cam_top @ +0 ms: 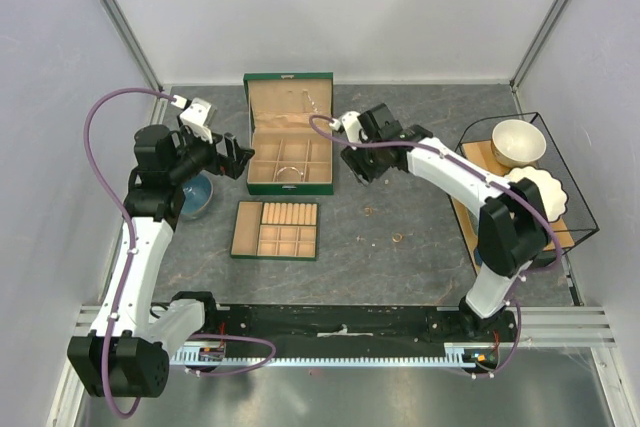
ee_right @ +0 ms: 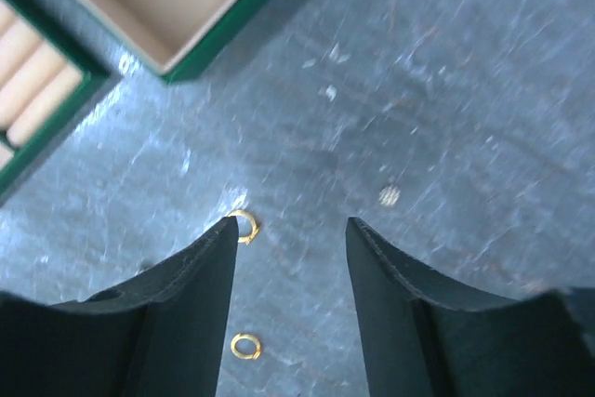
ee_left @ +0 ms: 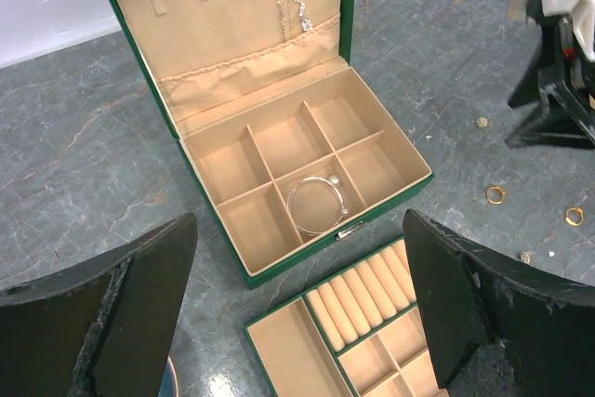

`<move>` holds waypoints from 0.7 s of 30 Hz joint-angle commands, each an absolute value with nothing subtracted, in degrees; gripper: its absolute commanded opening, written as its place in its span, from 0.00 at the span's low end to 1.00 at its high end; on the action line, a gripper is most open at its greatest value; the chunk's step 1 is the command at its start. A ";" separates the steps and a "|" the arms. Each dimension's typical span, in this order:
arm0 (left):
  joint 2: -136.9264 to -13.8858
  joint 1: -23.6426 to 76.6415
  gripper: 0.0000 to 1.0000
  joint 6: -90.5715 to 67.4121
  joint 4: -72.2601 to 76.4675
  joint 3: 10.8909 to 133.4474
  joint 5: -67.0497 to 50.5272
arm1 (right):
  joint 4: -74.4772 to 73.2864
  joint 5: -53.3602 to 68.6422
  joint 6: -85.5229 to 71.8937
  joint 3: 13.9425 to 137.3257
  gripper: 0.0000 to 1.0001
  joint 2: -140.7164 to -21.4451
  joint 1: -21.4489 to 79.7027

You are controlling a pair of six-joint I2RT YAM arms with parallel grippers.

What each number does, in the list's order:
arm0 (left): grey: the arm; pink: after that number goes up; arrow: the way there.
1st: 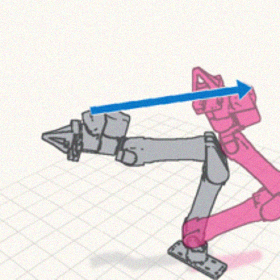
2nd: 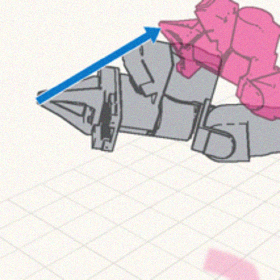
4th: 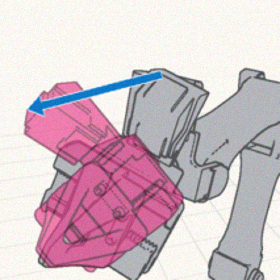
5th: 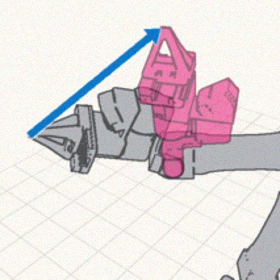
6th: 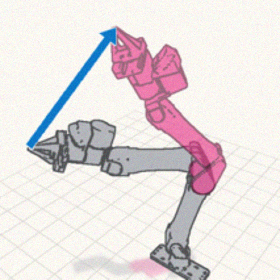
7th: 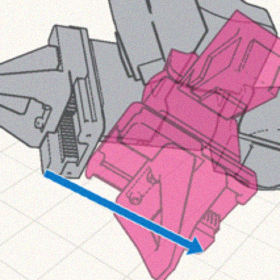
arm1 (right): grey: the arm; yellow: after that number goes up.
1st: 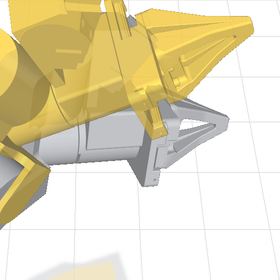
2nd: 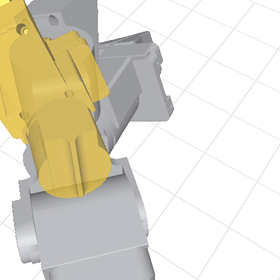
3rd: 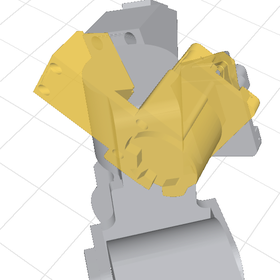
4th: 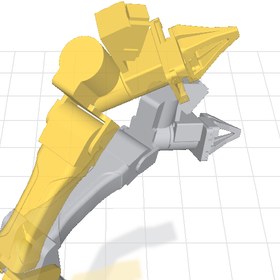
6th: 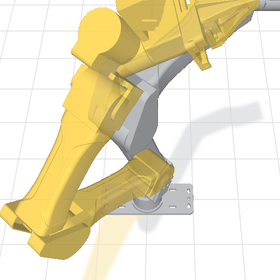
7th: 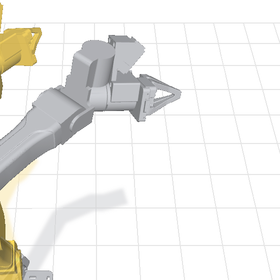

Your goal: Organize the mixed jewelry

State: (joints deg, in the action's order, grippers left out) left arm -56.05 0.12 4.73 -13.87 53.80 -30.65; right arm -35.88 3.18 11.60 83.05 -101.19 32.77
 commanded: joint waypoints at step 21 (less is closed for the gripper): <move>-55.20 0.09 0.98 5.54 -12.75 51.86 -31.64 | -28.83 9.22 3.08 66.80 0.38 -99.40 30.85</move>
